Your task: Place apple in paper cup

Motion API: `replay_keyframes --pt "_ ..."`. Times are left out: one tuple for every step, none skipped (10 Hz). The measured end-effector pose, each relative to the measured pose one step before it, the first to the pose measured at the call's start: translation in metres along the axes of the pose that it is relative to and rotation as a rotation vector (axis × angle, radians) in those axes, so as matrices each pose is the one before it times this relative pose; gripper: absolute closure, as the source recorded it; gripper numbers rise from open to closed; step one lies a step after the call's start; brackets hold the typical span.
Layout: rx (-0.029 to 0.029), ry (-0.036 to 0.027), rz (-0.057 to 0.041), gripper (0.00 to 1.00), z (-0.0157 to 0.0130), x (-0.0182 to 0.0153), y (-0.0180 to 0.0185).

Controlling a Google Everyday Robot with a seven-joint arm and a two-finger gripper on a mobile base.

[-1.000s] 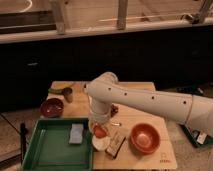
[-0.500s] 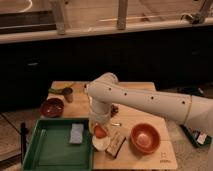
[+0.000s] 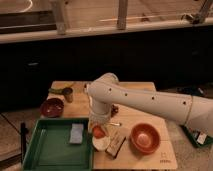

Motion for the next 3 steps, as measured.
replay_keyframes --pt "-0.00039 0.00066 -0.0002 0.2 -0.00019 -0.00016 0.00024" --pt "0.00024 0.0003 -0.00238 0.2 -0.0002 -0.00055 -0.00074" --pt "-0.00014 0.00113 -0.00184 0.2 -0.00071 -0.00022 -0.00044"
